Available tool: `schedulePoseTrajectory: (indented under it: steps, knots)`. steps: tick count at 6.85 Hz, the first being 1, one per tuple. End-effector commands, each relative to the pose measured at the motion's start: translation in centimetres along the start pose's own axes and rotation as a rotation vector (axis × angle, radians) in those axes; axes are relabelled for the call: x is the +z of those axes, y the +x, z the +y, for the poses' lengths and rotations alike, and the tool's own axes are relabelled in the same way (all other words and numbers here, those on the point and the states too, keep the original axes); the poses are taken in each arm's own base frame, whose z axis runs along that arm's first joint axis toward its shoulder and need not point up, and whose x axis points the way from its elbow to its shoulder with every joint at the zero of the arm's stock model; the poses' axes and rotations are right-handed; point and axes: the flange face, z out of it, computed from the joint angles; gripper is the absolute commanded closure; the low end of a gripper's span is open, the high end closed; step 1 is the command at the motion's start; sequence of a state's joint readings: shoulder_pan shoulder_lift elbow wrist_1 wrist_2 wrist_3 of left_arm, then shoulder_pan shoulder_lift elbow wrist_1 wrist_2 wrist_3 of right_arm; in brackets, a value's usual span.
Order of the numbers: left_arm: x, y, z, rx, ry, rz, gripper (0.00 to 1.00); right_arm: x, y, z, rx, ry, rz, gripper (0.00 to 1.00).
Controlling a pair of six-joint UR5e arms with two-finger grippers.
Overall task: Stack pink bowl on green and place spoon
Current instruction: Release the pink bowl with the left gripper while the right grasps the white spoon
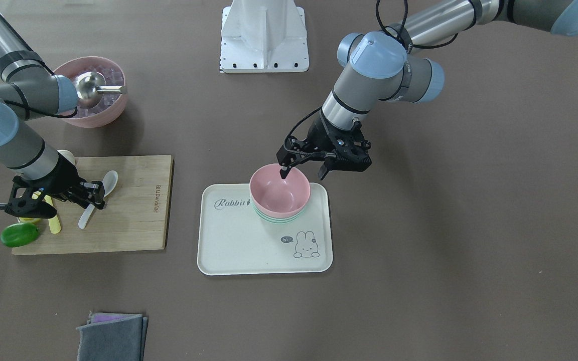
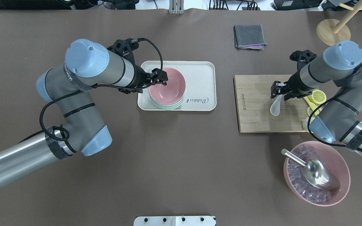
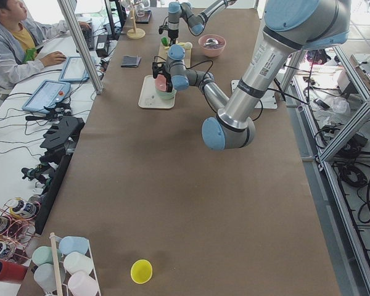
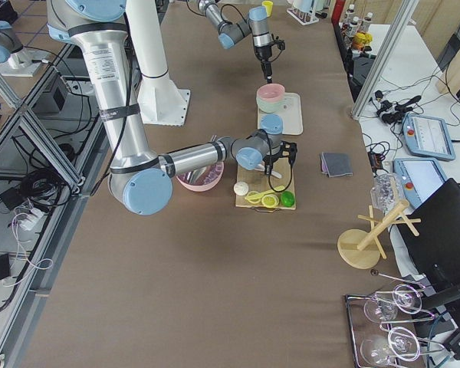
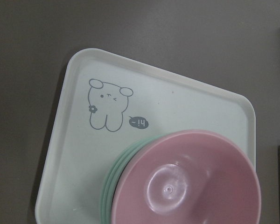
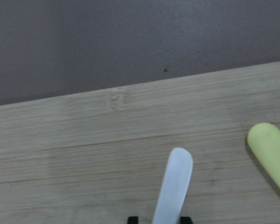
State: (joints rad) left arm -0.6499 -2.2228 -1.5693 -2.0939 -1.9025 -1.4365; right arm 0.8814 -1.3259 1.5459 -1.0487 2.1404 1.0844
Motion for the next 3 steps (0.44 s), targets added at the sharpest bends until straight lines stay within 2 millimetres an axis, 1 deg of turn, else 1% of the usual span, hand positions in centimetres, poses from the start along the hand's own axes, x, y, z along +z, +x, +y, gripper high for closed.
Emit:
schedulePoseTrajectory:
  steps: [1,2,3]
  knots:
    - [0.0,0.0,0.0,0.007,-0.004,0.002,0.02,-1.3,-0.7,0.2,-0.008,0.011,-0.022,1.0]
    - [0.0,-1.3,0.0,0.01,-0.01,-0.007,0.02,-2.9,-4.6,-0.3,-0.016,0.033,-0.069,1.0]
    - [-2.6,-4.5,1.2,0.099,-0.016,-0.002,0.02,-4.2,-12.0,-0.5,0.022,0.021,-0.116,1.0]
